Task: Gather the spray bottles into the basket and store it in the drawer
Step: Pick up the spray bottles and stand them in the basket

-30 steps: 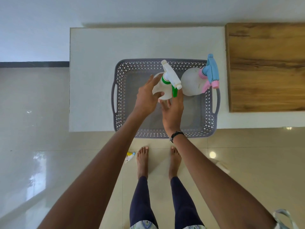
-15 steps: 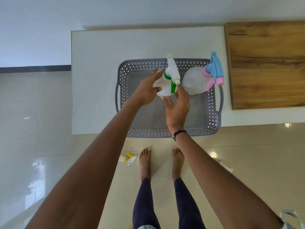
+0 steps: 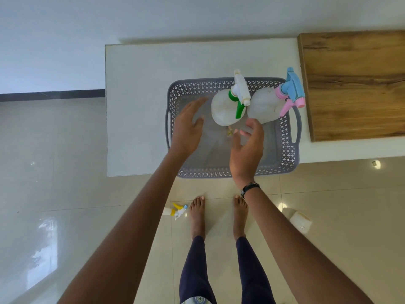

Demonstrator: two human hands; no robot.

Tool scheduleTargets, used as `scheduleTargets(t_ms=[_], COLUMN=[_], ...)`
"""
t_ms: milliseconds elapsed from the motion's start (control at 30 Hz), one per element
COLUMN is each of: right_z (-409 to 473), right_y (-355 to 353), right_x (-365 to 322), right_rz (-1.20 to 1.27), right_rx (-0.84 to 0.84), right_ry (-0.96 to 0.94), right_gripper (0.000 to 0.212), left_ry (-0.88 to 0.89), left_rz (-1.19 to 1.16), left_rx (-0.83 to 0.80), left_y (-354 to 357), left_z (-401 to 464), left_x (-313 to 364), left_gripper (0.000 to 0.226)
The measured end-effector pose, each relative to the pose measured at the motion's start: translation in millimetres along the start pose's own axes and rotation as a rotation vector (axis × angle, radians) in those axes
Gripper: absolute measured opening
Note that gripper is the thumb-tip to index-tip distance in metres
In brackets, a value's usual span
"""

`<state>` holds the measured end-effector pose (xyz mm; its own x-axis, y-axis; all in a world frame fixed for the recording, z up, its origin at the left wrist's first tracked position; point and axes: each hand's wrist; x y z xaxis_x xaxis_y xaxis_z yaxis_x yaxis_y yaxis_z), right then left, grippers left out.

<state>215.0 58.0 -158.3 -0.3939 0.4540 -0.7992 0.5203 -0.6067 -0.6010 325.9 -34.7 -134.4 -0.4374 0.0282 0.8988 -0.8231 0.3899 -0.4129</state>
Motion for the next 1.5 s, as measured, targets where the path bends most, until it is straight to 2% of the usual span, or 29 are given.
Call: scheduleTargets(t_ms=[100, 267, 533, 633, 867, 1033, 1200, 1433, 1500], right_z=[-25, -80, -167, -192, -244, -253, -260, -276, -278], right_y=[-8, -14, -19, -21, -15, 18, 86, 197, 227], right_x=[-18, -34, 21, 58, 150, 193, 238, 291, 302], right_rz=[0.038, 0.061, -0.038, -0.082, -0.282, -0.463, -0.548, -0.547, -0.558], right_rx=[-0.011, -0.243, -0.575, -0.662, -0.888, -1.031, -1.101, -1.132, -1.124], right_ry=[-0.062, -0.301, -0.472, -0.483, -0.378, -0.459, -0.497, -0.482, -0.478], right_gripper=[0.021, 0.014, 0.015, 0.018, 0.026, 0.031, 0.035, 0.034, 0.04], left_ry=[-0.017, -0.114, -0.359, -0.44, -0.658, -0.692, -0.688, -0.541, -0.514], left_rz=[-0.066, -0.127, -0.073, -0.073, -0.099, -0.008, 0.167, 0.366, 0.379], left_rx=[0.102, 0.217, 0.355, 0.35, 0.314, 0.229, 0.151, 0.21, 0.243], left_y=[-19, -45, -55, -43, -1, 17, 30, 54, 60], left_z=[-42, -113, -241, -289, -383, -393, -375, -326, -312], left_x=[-5, -29, -94, -124, -199, -254, -327, -421, -443], left_gripper=[0.044, 0.039, 0.035, 0.034, 0.033, 0.032, 0.044, 0.075, 0.081])
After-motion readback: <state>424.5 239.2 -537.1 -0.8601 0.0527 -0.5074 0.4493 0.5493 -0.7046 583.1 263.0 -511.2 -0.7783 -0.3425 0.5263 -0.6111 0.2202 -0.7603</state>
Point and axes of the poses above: each hand's wrist, its own z-axis towards the middle knuckle, its own y-axis out of the palm, x = y × z, and after that the axes turned 6 degrees about -z, right-handed
